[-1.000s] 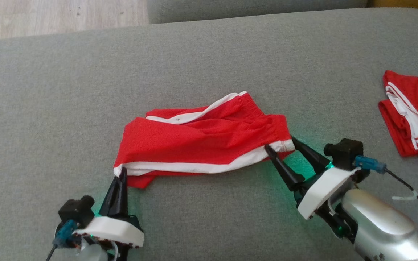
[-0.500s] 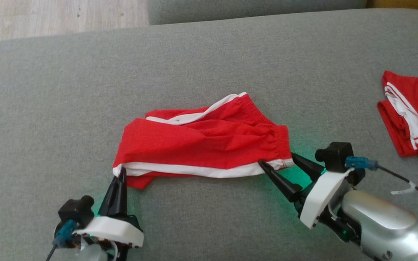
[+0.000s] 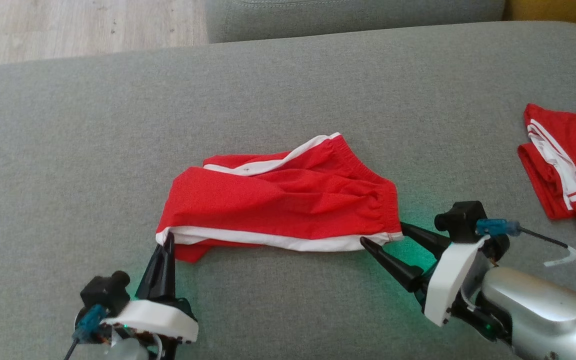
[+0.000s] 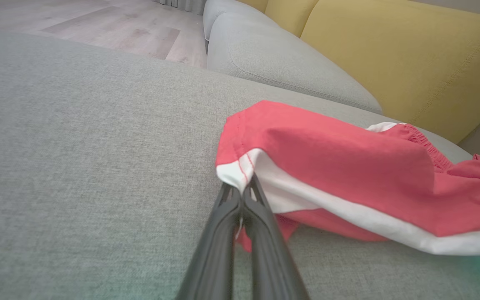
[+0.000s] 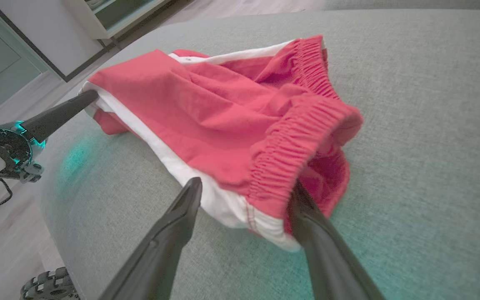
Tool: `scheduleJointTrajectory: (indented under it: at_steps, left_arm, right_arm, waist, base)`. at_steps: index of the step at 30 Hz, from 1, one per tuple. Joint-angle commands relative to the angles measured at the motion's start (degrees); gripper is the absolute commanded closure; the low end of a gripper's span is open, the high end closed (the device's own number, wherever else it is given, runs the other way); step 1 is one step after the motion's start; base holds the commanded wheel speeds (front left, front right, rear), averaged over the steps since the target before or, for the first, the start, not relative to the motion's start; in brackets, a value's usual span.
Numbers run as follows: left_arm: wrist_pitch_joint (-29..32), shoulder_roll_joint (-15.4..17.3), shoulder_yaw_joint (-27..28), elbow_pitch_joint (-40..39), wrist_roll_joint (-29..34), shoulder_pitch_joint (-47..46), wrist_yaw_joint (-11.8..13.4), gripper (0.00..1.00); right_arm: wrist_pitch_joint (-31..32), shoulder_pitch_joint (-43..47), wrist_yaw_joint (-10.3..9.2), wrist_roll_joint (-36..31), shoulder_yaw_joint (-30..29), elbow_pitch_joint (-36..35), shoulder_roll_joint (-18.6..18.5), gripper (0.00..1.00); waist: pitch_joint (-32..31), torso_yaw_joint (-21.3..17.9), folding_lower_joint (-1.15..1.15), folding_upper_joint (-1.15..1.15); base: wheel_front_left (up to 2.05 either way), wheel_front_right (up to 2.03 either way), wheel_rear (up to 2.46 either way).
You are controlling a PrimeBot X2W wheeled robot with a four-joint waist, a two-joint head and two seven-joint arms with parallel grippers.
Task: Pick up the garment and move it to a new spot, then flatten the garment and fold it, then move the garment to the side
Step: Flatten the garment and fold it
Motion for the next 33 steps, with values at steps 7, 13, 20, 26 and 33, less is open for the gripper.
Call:
scheduleJointTrajectory:
  at_steps: [7, 13, 20, 26, 33]
  left_arm:
    - [-0.3, 1.0, 1.7, -1.7, 0.5, -0.6, 0.1, 1.0]
    - [-0.3, 1.3, 2.2, -4.1, 1.1, -1.3, 0.1, 1.0]
    - [-0.3, 4.1, 2.0, -10.1, 2.6, -2.5, 0.1, 1.0]
    - [-0.3, 11.9, 0.8, -16.9, 4.0, -8.8, 0.1, 1.0]
    - [0.1, 21.7, -1.9, -22.8, 3.1, -18.2, 0.1, 1.0]
  right_arm:
    - [1.1, 1.8, -0.04, -1.4, -0.4, -1.9, -2.2, 0.12]
    - [0.6, 1.9, -0.04, -2.2, -0.4, -1.1, -2.2, 1.0]
    - [-5.3, -2.0, -0.04, 0.7, -1.6, -1.2, -0.9, 1.0]
    - [-6.1, -6.4, -0.04, 3.0, -7.1, -6.1, -0.9, 1.0]
    - [-6.1, -11.0, -0.04, 3.9, -13.2, -15.0, -4.1, 1.0]
  waist:
    - [-0.3, -0.2, 0.0, 0.0]
    - [-0.7, -0.1, 0.0, 0.0]
    - [-4.7, 0.2, 0.0, 0.0]
    - [-8.4, 0.7, 0.0, 0.0]
    - [-10.1, 1.4, 0.0, 0.0]
  base:
    - [0.0, 0.0, 0.0]
    - [0.0, 0.0, 0.0]
    - [0.0, 0.0, 0.0]
    - [0.0, 0.0, 0.0]
    - [0.0, 0.0, 0.0]
